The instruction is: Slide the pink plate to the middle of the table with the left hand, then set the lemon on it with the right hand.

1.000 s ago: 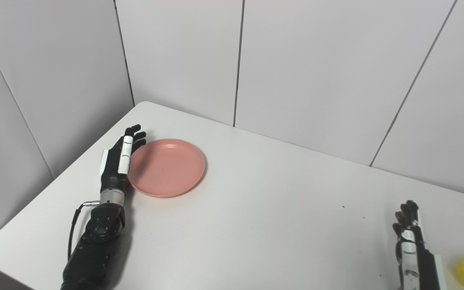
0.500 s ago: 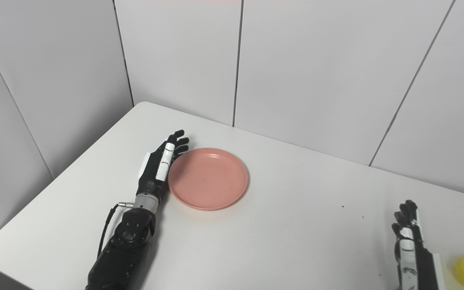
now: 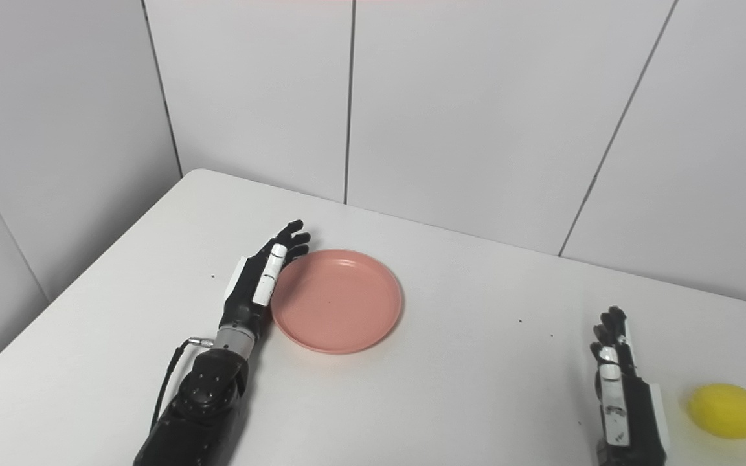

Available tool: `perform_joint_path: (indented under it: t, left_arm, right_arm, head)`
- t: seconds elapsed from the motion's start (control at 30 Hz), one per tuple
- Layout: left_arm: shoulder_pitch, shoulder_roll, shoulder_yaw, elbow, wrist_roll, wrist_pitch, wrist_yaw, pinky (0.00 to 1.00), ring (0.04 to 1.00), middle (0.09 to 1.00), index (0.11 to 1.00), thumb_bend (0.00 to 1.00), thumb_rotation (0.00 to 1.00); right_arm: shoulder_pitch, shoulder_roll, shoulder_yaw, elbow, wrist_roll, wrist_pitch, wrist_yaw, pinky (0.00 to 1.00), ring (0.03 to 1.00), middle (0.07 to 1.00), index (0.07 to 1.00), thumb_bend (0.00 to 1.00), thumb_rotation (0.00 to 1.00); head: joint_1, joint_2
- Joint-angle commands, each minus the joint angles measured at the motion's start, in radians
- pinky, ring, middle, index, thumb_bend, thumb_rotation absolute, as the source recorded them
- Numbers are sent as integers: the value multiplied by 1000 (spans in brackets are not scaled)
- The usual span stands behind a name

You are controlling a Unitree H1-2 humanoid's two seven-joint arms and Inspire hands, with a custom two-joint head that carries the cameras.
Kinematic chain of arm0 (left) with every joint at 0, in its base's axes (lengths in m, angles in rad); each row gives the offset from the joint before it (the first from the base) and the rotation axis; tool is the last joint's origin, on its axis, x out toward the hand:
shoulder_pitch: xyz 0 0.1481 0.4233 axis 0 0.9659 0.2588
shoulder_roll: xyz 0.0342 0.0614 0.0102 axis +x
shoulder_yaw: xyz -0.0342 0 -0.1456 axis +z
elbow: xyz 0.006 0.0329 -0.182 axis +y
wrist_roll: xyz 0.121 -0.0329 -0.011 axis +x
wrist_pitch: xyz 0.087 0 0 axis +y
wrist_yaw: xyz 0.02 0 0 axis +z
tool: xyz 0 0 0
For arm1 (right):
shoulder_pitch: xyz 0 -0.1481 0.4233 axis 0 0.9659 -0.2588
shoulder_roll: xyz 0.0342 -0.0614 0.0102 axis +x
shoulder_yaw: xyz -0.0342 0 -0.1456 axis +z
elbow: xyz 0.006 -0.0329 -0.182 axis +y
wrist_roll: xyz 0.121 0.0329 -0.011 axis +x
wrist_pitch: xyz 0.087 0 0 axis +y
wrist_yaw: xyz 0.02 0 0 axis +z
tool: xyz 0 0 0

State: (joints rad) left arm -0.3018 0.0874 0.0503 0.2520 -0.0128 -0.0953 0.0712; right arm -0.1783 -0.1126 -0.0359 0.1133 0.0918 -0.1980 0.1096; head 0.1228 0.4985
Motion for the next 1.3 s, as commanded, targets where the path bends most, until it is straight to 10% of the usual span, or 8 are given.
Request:
perform_joint_path:
  t: [0.0, 0.87, 1.27]
  left_arm:
    - [21, -1, -15, -23, -9, -5, -35, 887, 863, 865, 859, 697, 1000]
    - [72, -56, -58, -144, -29, 84, -119, 859, 855, 850, 844, 627, 1000]
    - [71, -90, -99, -149, -18, 69, -126, 892, 894, 893, 889, 630, 1000]
  right_arm:
    - [-14, 17, 4, 17, -9, -56, -9, 1000, 1000, 1000, 1000, 470, 906]
    - [-27, 112, 60, -23, -133, 20, -97, 1000, 1000, 1000, 1000, 558, 887]
    - [-33, 124, 67, -33, -158, 59, -106, 1000, 1000, 1000, 1000, 615, 923]
  head:
    - [-11, 4]
    - [-327, 55]
    - [-345, 69]
